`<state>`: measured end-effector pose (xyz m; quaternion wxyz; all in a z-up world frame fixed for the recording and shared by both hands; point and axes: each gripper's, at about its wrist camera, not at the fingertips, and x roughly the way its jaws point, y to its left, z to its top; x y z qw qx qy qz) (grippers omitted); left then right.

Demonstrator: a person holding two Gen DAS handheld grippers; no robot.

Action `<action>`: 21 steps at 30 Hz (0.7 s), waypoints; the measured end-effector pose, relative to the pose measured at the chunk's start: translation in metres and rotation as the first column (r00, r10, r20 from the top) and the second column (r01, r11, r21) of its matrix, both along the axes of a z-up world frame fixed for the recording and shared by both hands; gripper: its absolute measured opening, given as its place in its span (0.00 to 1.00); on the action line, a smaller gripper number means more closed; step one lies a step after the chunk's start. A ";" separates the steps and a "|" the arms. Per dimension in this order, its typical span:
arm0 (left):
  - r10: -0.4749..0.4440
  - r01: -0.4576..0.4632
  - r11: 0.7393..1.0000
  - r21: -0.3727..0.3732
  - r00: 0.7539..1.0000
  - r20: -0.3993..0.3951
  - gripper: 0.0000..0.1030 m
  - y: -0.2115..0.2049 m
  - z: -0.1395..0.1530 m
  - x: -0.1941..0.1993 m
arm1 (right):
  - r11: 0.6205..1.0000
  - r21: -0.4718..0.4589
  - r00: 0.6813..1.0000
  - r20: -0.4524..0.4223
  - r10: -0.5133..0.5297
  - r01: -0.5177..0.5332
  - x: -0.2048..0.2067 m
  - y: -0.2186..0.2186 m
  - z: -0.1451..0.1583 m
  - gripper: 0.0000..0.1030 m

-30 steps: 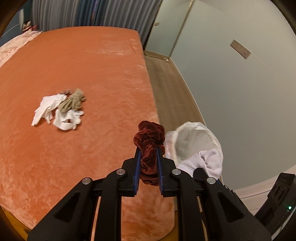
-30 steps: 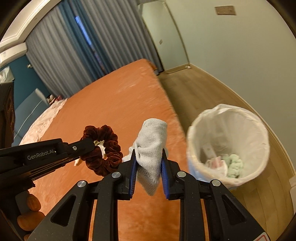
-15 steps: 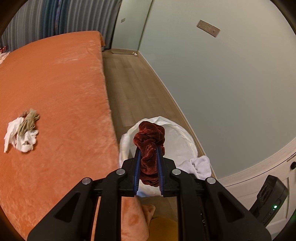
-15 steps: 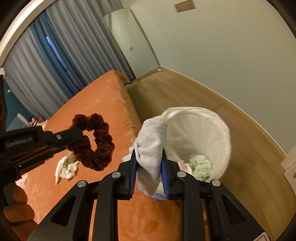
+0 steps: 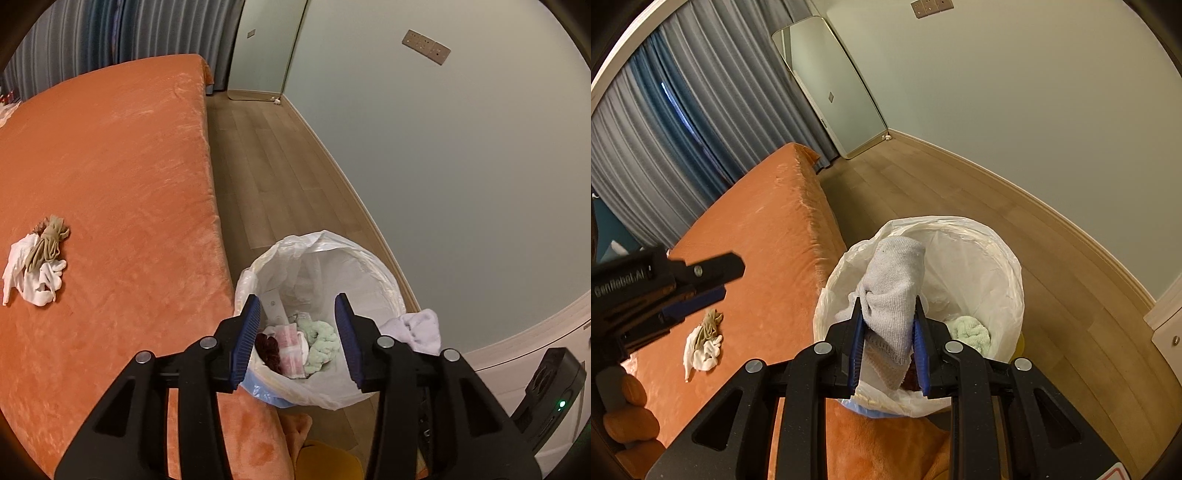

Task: Collect trash
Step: 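Open both tools to drop the scrunchie and grey sock into the wastebasket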

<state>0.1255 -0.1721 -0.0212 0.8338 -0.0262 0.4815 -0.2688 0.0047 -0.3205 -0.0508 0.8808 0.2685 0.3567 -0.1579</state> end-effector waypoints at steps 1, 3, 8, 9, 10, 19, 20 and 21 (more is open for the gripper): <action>0.008 -0.008 1.000 0.001 1.000 -0.003 0.39 0.003 -0.002 0.002 | 1.000 -0.001 1.000 -0.001 0.001 -0.001 0.002 0.001 0.000 0.22; 0.021 -0.021 1.000 -0.002 1.000 -0.010 0.39 0.010 -0.004 0.005 | 1.000 -0.003 1.000 0.000 0.004 -0.004 0.005 0.002 0.001 0.22; 0.051 -0.051 0.999 0.006 0.999 -0.012 0.39 0.023 -0.006 0.009 | 1.000 -0.024 1.000 -0.004 0.018 -0.018 0.016 0.001 -0.001 0.25; 0.056 -0.056 0.998 0.007 0.998 -0.012 0.39 0.025 -0.007 0.009 | 0.999 -0.029 1.000 -0.004 0.017 -0.017 0.018 0.002 0.000 0.27; 0.062 -0.062 0.998 0.006 0.998 -0.013 0.39 0.029 -0.007 0.010 | 0.999 -0.035 1.000 -0.005 0.011 -0.011 0.019 0.003 0.002 0.31; 0.119 -0.119 0.992 0.035 0.993 0.013 0.45 0.060 -0.009 0.007 | 0.997 -0.059 0.999 0.002 0.042 -0.042 0.024 0.024 0.017 0.47; 0.125 -0.126 0.991 0.034 0.992 0.012 0.45 0.063 -0.009 0.007 | 0.997 -0.061 0.999 0.001 0.049 -0.049 0.025 0.028 0.018 0.47; 0.133 -0.133 0.991 0.032 0.991 0.010 0.45 0.068 -0.009 0.007 | 0.996 -0.065 0.998 0.001 0.057 -0.057 0.025 0.032 0.019 0.47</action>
